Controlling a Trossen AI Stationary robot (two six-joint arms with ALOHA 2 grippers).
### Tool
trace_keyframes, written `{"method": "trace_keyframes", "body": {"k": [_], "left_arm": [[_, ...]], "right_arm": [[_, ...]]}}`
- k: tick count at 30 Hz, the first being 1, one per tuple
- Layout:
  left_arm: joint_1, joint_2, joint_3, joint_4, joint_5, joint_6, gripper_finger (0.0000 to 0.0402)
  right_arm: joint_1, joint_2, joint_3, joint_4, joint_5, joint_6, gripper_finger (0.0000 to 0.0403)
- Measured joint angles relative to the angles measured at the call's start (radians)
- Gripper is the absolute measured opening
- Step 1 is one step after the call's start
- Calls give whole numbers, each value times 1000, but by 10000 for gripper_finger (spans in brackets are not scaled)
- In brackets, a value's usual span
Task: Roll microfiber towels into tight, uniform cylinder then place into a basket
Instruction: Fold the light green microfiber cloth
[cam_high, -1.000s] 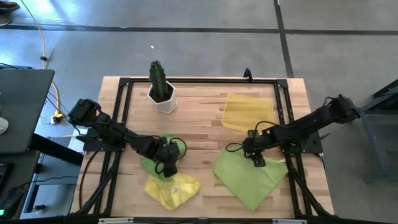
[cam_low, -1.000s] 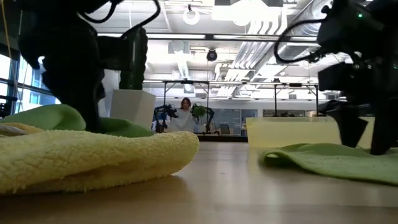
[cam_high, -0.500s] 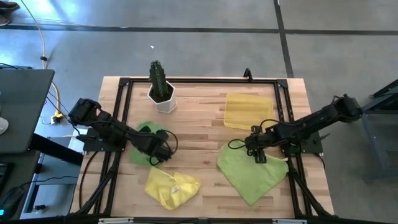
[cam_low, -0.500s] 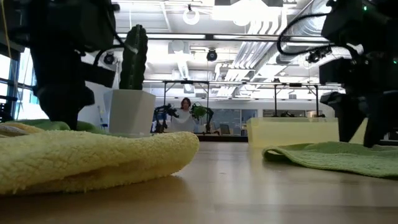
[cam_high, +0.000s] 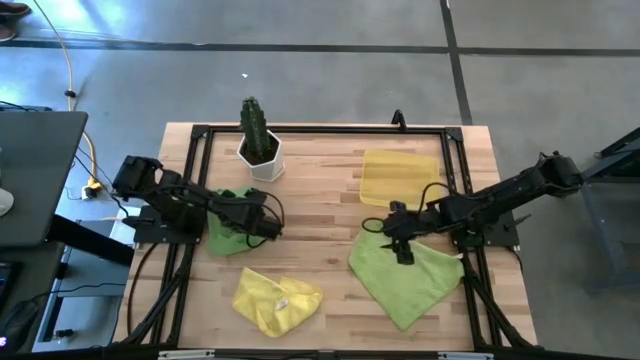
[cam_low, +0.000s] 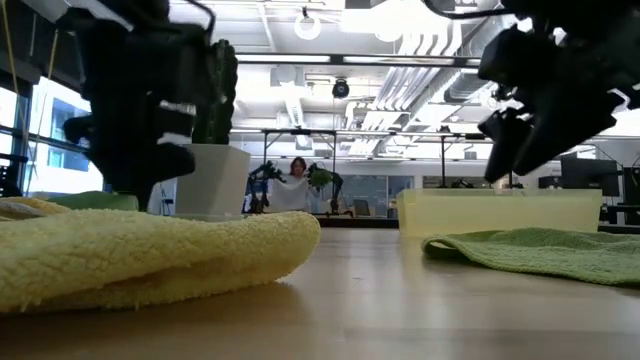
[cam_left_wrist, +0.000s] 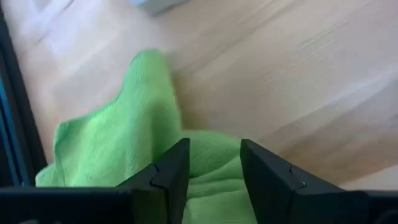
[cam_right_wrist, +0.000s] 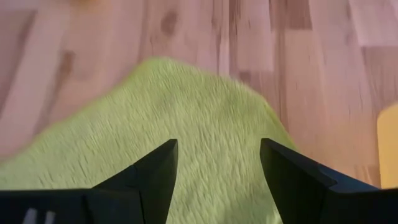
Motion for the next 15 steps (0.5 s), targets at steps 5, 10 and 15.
{"method": "trace_keyframes", "body": {"k": [5, 10, 15], "left_arm": [[-20, 0, 143, 3, 1, 122, 131], [-81, -1, 264, 171, 54, 224, 131], [-174, 8, 259, 546, 206, 419, 131]], "right_arm": [[0, 0, 0, 49, -20, 3, 220], [0, -1, -16, 32, -72, 7, 220], [9, 1, -28, -67, -110, 68, 220]]}}
